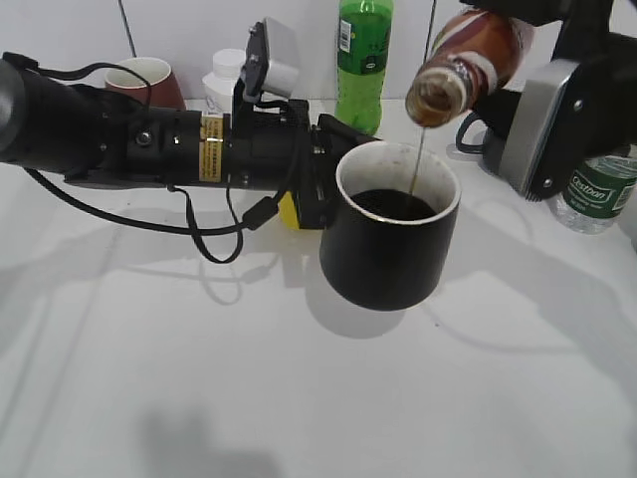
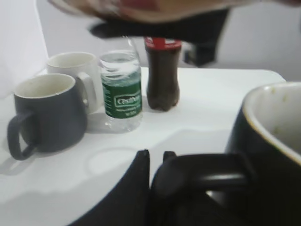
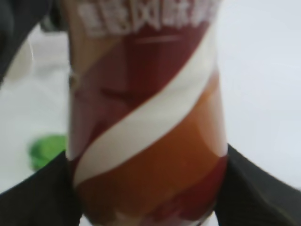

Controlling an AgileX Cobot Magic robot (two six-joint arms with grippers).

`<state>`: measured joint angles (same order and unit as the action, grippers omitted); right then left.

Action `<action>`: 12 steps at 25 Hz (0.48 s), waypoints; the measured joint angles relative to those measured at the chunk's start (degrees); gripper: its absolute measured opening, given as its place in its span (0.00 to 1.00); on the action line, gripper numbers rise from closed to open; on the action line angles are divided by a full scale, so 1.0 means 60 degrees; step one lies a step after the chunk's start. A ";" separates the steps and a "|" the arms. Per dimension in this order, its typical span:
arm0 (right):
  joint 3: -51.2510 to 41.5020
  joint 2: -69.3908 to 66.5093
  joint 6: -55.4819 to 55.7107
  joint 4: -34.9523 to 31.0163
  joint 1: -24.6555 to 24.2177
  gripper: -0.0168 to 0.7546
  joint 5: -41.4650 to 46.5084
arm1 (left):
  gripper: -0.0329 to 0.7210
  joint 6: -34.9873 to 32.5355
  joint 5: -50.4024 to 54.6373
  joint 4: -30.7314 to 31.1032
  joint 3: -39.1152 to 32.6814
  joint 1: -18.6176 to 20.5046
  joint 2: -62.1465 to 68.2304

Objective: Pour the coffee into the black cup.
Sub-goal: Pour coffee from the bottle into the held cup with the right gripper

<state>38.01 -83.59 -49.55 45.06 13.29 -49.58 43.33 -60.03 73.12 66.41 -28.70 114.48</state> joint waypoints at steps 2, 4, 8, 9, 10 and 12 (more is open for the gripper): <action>0.0000 0.0000 0.1199 0.0140 0.0000 0.73 -0.0018 | 0.11 0.0000 0.0000 -0.0117 0.0000 0.0000 0.0000; 0.0000 0.0000 0.2524 0.0168 0.0000 0.73 -0.0021 | 0.11 0.0000 -0.0013 -0.0203 0.0000 0.0009 0.0000; 0.0000 0.0000 0.5867 0.0177 0.0000 0.73 -0.0021 | 0.11 0.0000 -0.0286 -0.0216 0.0000 0.0210 0.0000; 0.0000 0.0000 0.6828 0.0177 0.0000 0.73 -0.0021 | 0.11 0.0000 -0.0315 -0.0216 0.0000 0.0285 -0.0035; 0.0000 0.0000 0.7611 0.0177 0.0000 0.73 -0.0021 | 0.11 0.0000 -0.0339 -0.0194 0.0000 0.0410 -0.0089; 0.0000 0.0000 0.9234 0.0177 0.0000 0.73 -0.0021 | 0.11 0.0000 -0.0359 -0.0164 0.0000 0.0692 -0.0229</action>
<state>38.01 -83.59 5.86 46.12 13.29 -49.70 43.33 -62.18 72.14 66.41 -24.55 113.10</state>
